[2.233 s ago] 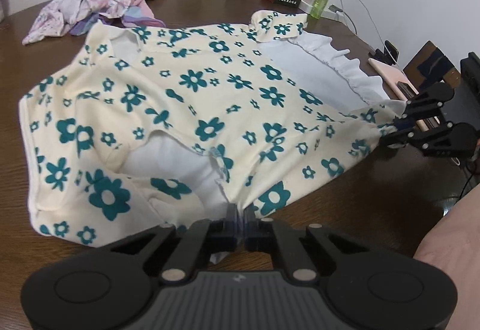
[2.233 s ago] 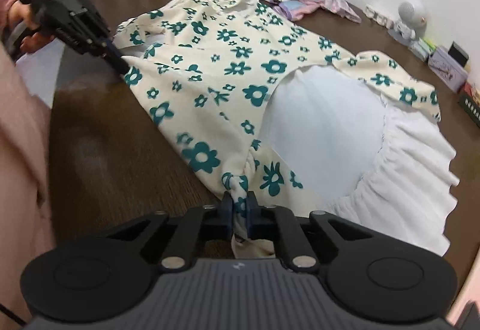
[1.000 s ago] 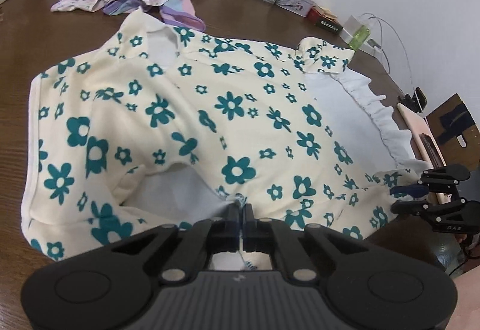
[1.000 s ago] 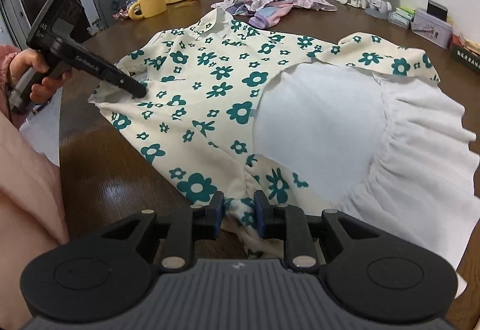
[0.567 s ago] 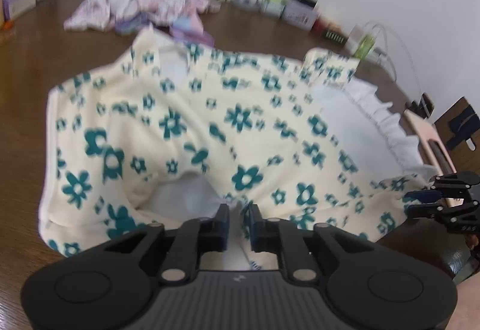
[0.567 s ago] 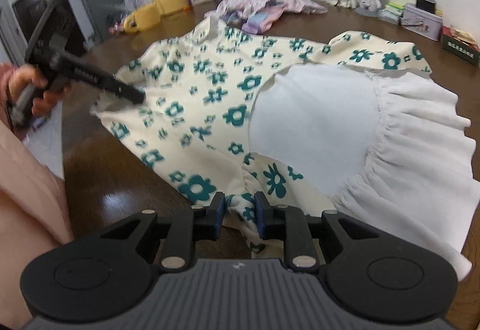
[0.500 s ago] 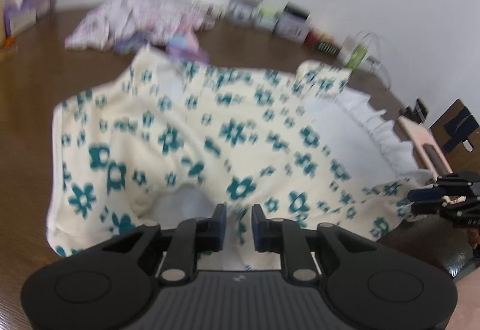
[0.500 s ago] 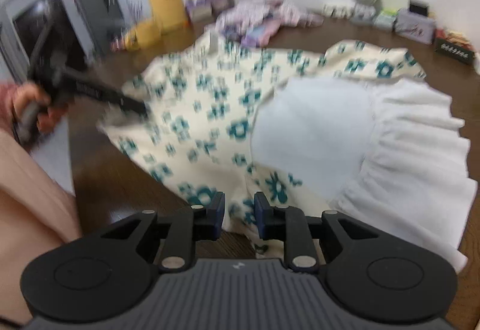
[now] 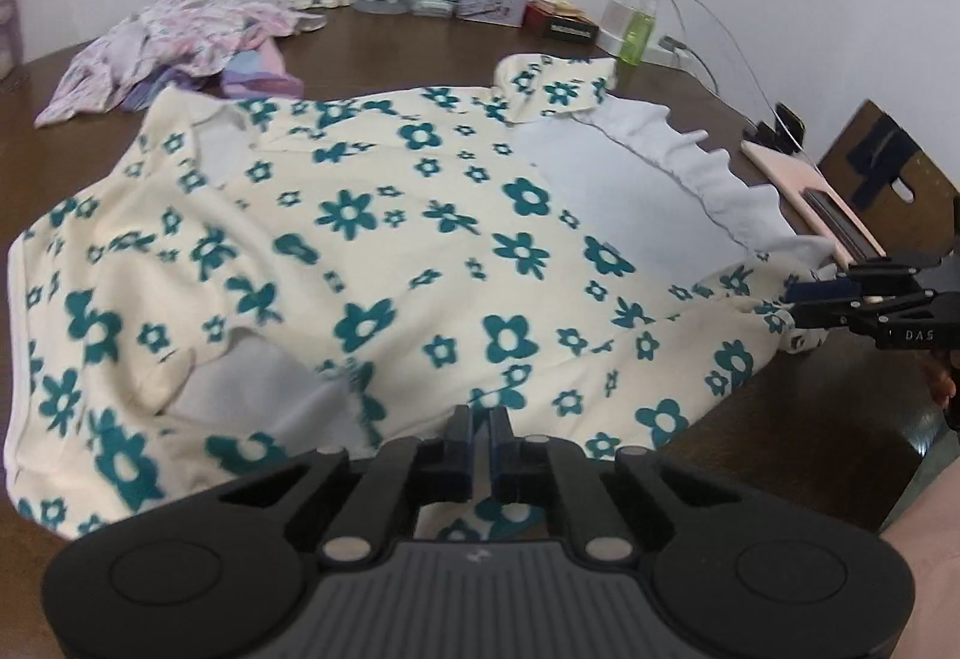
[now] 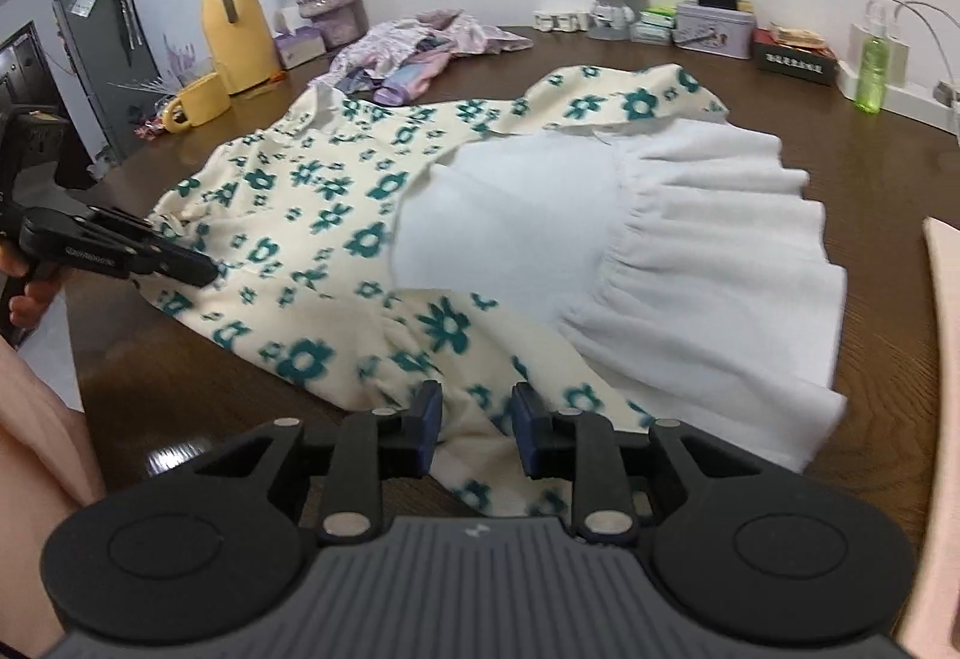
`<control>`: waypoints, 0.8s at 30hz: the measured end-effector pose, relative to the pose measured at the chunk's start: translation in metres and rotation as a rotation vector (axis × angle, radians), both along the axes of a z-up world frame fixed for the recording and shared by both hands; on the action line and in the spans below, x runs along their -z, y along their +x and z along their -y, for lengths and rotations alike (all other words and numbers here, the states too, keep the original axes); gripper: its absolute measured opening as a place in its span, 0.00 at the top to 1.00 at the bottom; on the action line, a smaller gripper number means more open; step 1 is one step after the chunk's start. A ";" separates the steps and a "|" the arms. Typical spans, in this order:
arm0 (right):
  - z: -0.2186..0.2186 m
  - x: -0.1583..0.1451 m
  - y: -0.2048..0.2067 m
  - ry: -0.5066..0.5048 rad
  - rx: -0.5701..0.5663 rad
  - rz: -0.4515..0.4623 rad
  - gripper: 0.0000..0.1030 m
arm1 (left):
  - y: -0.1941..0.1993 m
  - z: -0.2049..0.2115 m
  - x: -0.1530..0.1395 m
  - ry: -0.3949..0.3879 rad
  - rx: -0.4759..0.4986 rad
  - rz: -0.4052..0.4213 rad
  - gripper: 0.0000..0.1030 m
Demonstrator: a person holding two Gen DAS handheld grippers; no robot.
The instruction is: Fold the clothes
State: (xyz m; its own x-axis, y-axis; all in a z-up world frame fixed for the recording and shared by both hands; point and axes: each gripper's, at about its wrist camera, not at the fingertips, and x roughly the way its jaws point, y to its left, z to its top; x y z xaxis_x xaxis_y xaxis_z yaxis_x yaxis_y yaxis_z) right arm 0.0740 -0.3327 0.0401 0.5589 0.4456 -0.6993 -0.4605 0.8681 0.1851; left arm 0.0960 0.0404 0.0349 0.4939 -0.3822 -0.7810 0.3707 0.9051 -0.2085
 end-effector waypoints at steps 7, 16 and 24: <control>0.021 0.002 0.009 -0.054 0.014 0.010 0.84 | -0.005 -0.008 0.000 0.018 -0.025 0.005 0.97; 0.026 -0.002 0.013 -0.005 0.017 -0.037 0.80 | -0.013 -0.017 -0.011 -0.015 -0.048 0.034 0.90; -0.004 -0.037 0.011 0.091 -0.063 0.065 0.67 | -0.023 -0.070 -0.041 0.010 -0.224 0.143 0.89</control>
